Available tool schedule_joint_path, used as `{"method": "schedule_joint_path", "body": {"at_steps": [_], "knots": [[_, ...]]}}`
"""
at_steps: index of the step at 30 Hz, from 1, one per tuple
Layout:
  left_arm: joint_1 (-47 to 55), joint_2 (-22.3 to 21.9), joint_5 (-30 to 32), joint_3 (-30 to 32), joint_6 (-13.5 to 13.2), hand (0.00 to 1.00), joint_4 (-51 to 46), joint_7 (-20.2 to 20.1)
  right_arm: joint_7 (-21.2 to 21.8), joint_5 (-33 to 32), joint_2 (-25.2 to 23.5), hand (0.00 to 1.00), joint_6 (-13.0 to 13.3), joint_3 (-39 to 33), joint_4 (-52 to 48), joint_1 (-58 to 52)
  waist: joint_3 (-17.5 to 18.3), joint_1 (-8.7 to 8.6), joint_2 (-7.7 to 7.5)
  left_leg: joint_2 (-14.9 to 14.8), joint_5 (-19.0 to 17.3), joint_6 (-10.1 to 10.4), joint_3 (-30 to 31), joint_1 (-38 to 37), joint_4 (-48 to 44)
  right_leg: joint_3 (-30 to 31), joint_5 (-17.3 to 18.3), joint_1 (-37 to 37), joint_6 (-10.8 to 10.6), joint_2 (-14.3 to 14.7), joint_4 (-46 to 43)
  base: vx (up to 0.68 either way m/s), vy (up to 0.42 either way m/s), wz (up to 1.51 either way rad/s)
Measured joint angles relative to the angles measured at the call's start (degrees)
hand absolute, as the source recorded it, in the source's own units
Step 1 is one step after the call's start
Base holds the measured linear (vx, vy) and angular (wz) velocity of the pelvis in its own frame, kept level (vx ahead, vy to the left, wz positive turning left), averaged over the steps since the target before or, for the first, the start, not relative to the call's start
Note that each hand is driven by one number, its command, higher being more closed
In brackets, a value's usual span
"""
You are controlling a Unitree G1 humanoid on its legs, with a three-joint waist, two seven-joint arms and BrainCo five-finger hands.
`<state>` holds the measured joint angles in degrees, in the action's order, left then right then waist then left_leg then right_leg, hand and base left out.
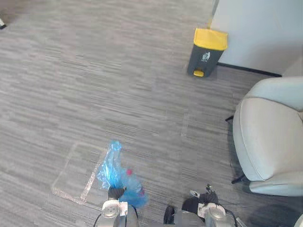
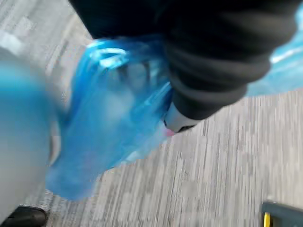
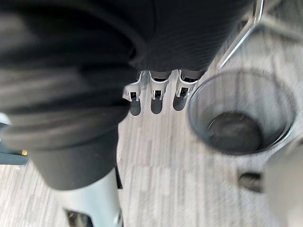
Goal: Gather rubbish on tea table into small bin, then transfer packed bag to large trash can.
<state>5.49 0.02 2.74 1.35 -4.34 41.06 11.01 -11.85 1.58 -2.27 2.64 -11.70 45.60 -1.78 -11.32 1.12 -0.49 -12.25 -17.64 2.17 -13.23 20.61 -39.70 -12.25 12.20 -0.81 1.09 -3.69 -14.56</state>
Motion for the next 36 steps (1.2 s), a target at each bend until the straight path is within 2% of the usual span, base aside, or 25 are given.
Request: {"method": "schedule_joint_path", "body": {"at_steps": [2, 3, 5, 6, 7, 8, 9, 10, 11, 13, 15, 17, 18, 19, 20, 22, 23, 25, 26, 27, 28, 30, 33, 34, 36], "knots": [[-0.34, -0.99, 0.03, -0.01, -0.11, 1.0, -0.27, 0.02, -0.18, 0.02, 0.23, 0.0, 0.03, -0.6, 0.03, -0.76, 0.58, 0.73, 0.84, 1.54, 6.52, 1.16, 2.44, -0.75, 12.9, 3.54, 1.79, 1.29, -3.09, -0.2, -0.11, 0.34, 0.25, -0.96], [-0.36, -1.08, 0.04, -0.1, -0.14, 1.0, 0.51, -0.02, -0.28, 0.01, 0.09, 0.0, -0.43, -1.22, 0.73, -0.79, 1.17, 1.52, 0.61, 2.35, 10.35, 1.5, 3.0, -1.3, 12.78, 7.16, 3.27, 1.47, -5.05, -0.56, -0.35, 0.39, 0.308, -0.81], [-0.56, -0.35, 0.04, -0.19, -0.19, 1.0, -0.04, 0.01, -0.29, 0.17, -1.26, 0.0, -0.53, -1.02, 0.16, -2.25, 2.14, 0.91, -1.72, 4.16, 6.75, 0.31, -0.63, -3.56, 13.05, 9.8, 3.22, 1.72, -5.05, -3.65, -1.62, 0.44, 0.301, -0.65], [-0.53, -0.39, 0.03, -0.19, -0.17, 1.0, -0.05, 0.01, -0.28, 0.22, -1.25, 0.0, -0.67, -1.09, 0.17, -2.39, 2.14, 1.31, -1.72, 4.32, 5.47, 0.11, -1.57, -4.46, 12.65, 10.32, 3.02, 0.99, -5.4, -4.21, -3.75, 0.37, 0.256, -0.79], [-0.11, -0.25, 0.03, -0.47, -0.15, 1.0, -0.18, 0.03, -0.23, 0.32, -1.25, 0.0, -0.86, -1.09, 0.17, -2.55, 2.12, 1.43, -1.83, 4.89, 3.19, -0.43, -3.64, -7.1, 13.13, 11.11, 2.46, -1.18, -6.49, -5.49, -9.83, 0.34, 0.255, -0.81], [0.34, 0.36, -0.02, -1.64, -0.11, 1.0, -0.41, 0.06, -0.16, 0.65, -1.24, 0.0, -0.92, -1.06, 0.19, -2.73, 2.1, 1.35, -1.84, 5.64, 1.71, -0.75, -5.05, -9.84, 14.48, 11.33, 0.76, -5.25, -9.26, -6.91, -19.3, 0.33, 0.244, -0.67], [0.49, 0.83, -0.02, -2.49, -0.09, 1.0, -0.46, 0.06, -0.07, 0.66, -1.23, 0.0, -0.96, -1.04, 0.23, -2.73, 2.1, 1.16, -1.87, 6.09, 1.34, -0.84, -5.22, -10.96, 15.17, 11.28, 0.29, -7.27, -10.16, -7.53, -23.37, 0.43, 0.194, -0.2], [0.53, 1.9, -0.02, -4.03, 0.01, 1.0, -0.51, 0.04, 0.09, 0.43, -1.18, 0.0, -1.0, -1.11, 0.04, -3.23, 2.08, -0.08, -1.86, 7.06, 0.27, -1.36, -5.12, -13.84, 17.02, 10.09, 0.38, -11.38, -9.98, -8.15, -32.5, 0.45, 0.099, 0.1], [0.55, 2.4, -0.03, -4.18, 0.05, 1.0, -0.5, 0.11, 0.06, 0.76, -1.11, 0.0, -0.95, -1.13, 0.27, -2.73, 1.97, -0.82, -1.68, 7.41, -0.19, -1.5, -5.11, -16.4, 18.92, 7.81, 1.49, -13.94, -8.14, -8.09, -36.15, 0.39, 0.061, 0.17], [0.04, 2.86, -0.02, -4.34, 0.08, 1.0, -0.16, 0.11, 0.08, 0.78, -0.96, 0.0, -0.9, -1.1, 0.44, -2.64, 1.67, -1.16, -1.67, 7.46, -0.59, -1.22, -5.17, -20.54, 21.92, 3.26, 3.72, -17.2, -5.55, -7.48, -36.5, 0.37, -0.015, 0.06], [-1.88, 3.52, -0.02, -4.27, 0.04, 1.0, 2.5, 0.11, 0.08, 0.83, 0.27, 0.0, -0.92, -0.96, 2.93, -0.65, 1.41, -1.75, -1.21, 6.44, -0.35, -0.59, -5.34, -25.86, 26.18, -1.85, 4.67, -21.85, -2.51, -3.97, -26.88, 0.62, -0.07, 0.11], [-2.92, 3.97, -0.02, -4.06, 0.08, 1.0, 4.24, 0.11, 0.07, 0.87, 0.96, 0.0, -0.97, -0.83, 3.29, 0.05, 1.02, -2.34, -0.79, 5.53, -0.35, -0.57, -5.04, -28.38, 28.04, -3.13, 1.44, -24.62, -1.12, -1.44, -18.1, 0.58, -0.118, 0.24], [-2.62, 4.27, 0.0, -3.41, 0.03, 1.0, 4.62, 0.12, 0.03, 0.86, 1.67, 0.0, -0.92, 0.0, 3.94, -0.08, 1.15, -2.94, -1.56, 6.13, -0.38, 0.19, -4.69, -31.22, 29.82, -2.4, -7.27, -24.07, -1.43, 0.67, -4.45, 0.5, -0.111, 0.35], [-2.51, 4.54, 0.01, -2.93, 0.01, 1.0, 5.26, 0.13, 0.1, 0.75, 2.47, 0.0, -0.84, 0.45, 4.93, -0.2, 0.83, -3.52, -1.97, 6.5, -0.45, 1.17, -3.44, -33.39, 30.67, -1.77, -16.75, -22.86, 5.11, 1.21, -0.96, 0.73, -0.163, -0.03], [-2.89, 4.01, 0.04, -2.57, 0.07, 1.0, 6.88, 0.04, 0.14, 1.34, 3.91, 0.0, -1.02, 0.57, 6.1, 2.32, 0.58, -2.85, 0.99, 4.29, 0.6, 1.68, -2.62, -34.37, 30.49, -1.66, -14.63, -22.32, 5.65, 3.62, -2.83, 0.57, -0.135, -0.28], [-3.85, 3.67, 0.05, -2.22, 0.08, 1.0, 6.95, 0.22, 0.14, 2.47, 3.95, 0.0, -0.99, -0.82, 6.63, 3.68, -0.25, -3.1, 1.38, 4.17, 4.28, 3.48, 0.19, -34.44, 27.14, -1.56, -9.45, -22.66, 7.09, 3.51, -8.09, 0.49, -0.152, -0.17], [-4.4, 3.47, 0.09, -1.72, 0.04, 1.0, 6.78, 0.16, 0.28, 2.49, 3.66, 0.0, -1.37, -1.56, 6.87, 2.93, -0.5, -3.28, 1.8, 2.76, 6.64, 4.35, 2.3, -33.17, 20.08, -2.37, -6.52, -19.72, 6.85, 3.89, -8.7, 0.64, -0.221, 0.24], [-4.31, 2.5, 0.51, 0.02, -0.09, 1.0, 6.1, 0.11, 0.35, 2.35, 2.23, 0.0, -1.65, -0.92, 4.78, 1.08, -0.6, -3.46, 2.06, -0.03, 14.37, 5.06, 5.25, -26.62, 1.44, -2.98, -4.35, -13.34, 6.69, 4.79, -6.21, 0.55, -0.152, 0.19], [-3.86, 1.29, 0.51, 0.88, -0.12, 1.0, 4.39, 0.07, 0.39, 2.31, 2.13, 0.0, -1.54, 0.41, 3.9, 0.72, -0.7, -3.12, 2.17, -2.02, 14.87, 5.43, 5.85, -20.19, -12.76, -2.72, -3.7, -9.7, 7.39, 5.74, -3.71, 0.32, -0.018, -0.04], [-3.72, 0.78, 0.52, 1.03, -0.18, 1.0, 3.84, 0.02, 0.4, 2.29, 2.13, 0.0, -1.56, 0.9, 3.84, 0.75, -0.76, -2.85, 2.19, -2.78, 13.92, 5.11, 5.81, -17.33, -17.51, -2.58, -3.45, -8.18, 7.51, 6.14, -2.72, 0.46, -0.019, -0.12], [-3.34, -0.05, 0.49, 1.08, -0.17, 1.0, 3.04, -0.02, 0.42, 2.22, 2.01, 0.0, -1.56, 1.42, 3.79, 0.69, -0.87, -2.03, 1.96, -3.73, 11.34, 3.45, 5.21, -11.32, -24.69, -1.96, -2.25, -4.37, 7.83, 6.76, -0.13, 0.35, 0.004, -0.17], [-2.3, -0.59, 0.49, 1.09, -0.1, 1.0, 1.74, -0.02, 0.34, 2.04, 0.74, 0.0, -1.65, 1.67, 3.77, 0.51, -0.97, -0.75, 0.95, -4.26, 8.36, 1.61, 2.64, -5.73, -24.29, -0.6, -1.49, 0.13, 7.28, 6.71, 2.55, 0.34, 0.016, -0.26], [0.17, -1.07, 0.48, 1.73, -0.22, 1.0, -1.49, -0.03, 0.22, 1.73, -0.2, 0.0, -1.87, 1.14, 3.18, 0.31, -0.88, 0.87, 0.34, -2.63, 4.9, 0.41, -0.73, -0.29, -6.03, 2.64, -0.31, 5.17, 4.79, 5.71, 5.31, 0.45, 0.123, -0.5], [0.14, -1.32, 0.47, 2.26, -0.21, 1.0, -1.51, 0.01, 0.16, 1.76, -0.35, 0.0, -1.95, 0.62, 2.76, 0.19, -0.83, 1.66, 0.2, -0.87, 5.19, 0.6, -0.56, -0.57, 3.15, 4.13, 0.49, 6.69, 3.49, 4.89, 5.51, 0.48, 0.193, -0.58], [0.48, -1.7, 0.48, 2.2, -0.24, 1.0, -1.43, 0.02, -0.05, 1.78, 0.05, 0.0, -1.93, 0.06, 2.63, -0.63, -0.07, 2.09, 0.81, 1.6, 10.49, 0.35, -0.29, -1.41, 15.58, 5.75, 2.03, 8.09, 1.1, 4.27, 5.87, 0.44, 0.219, -0.48]]}}
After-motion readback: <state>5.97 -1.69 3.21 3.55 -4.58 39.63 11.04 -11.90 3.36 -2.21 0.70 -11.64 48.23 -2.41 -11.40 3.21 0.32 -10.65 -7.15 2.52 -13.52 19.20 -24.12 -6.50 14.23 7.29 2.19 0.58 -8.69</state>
